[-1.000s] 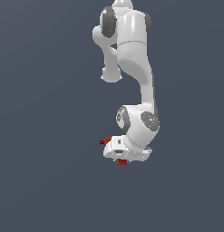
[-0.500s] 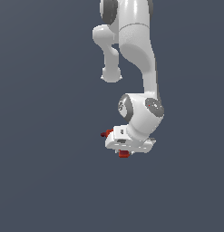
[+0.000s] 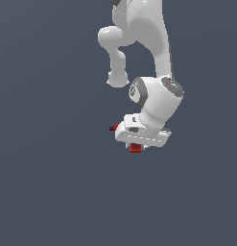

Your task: Pick up the object and move it to a goal position.

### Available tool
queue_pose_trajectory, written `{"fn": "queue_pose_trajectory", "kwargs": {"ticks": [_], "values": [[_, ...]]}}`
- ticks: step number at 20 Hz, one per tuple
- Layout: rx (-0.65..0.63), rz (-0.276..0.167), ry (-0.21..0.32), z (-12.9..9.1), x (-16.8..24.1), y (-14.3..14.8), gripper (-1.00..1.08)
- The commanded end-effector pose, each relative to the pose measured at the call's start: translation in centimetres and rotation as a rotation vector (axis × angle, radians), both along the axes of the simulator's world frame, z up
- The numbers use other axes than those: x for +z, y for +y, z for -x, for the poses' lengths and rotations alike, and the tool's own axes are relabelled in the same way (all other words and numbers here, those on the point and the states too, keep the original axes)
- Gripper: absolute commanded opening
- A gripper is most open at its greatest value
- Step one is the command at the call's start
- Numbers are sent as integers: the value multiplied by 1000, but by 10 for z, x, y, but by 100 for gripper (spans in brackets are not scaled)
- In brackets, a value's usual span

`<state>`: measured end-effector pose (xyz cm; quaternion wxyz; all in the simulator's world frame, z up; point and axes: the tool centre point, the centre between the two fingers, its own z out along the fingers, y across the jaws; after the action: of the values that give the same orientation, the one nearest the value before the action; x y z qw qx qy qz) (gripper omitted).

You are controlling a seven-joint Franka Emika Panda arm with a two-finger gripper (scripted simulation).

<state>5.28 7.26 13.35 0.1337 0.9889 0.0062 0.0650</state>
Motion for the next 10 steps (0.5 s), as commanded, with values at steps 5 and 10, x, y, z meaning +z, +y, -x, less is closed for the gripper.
{"fn": "queue_pose_trajectory", "kwargs": {"ticks": [5, 10], "values": [[-1, 0, -3, 14, 30, 6, -100], [-1, 1, -3, 18, 38, 8, -100]]}}
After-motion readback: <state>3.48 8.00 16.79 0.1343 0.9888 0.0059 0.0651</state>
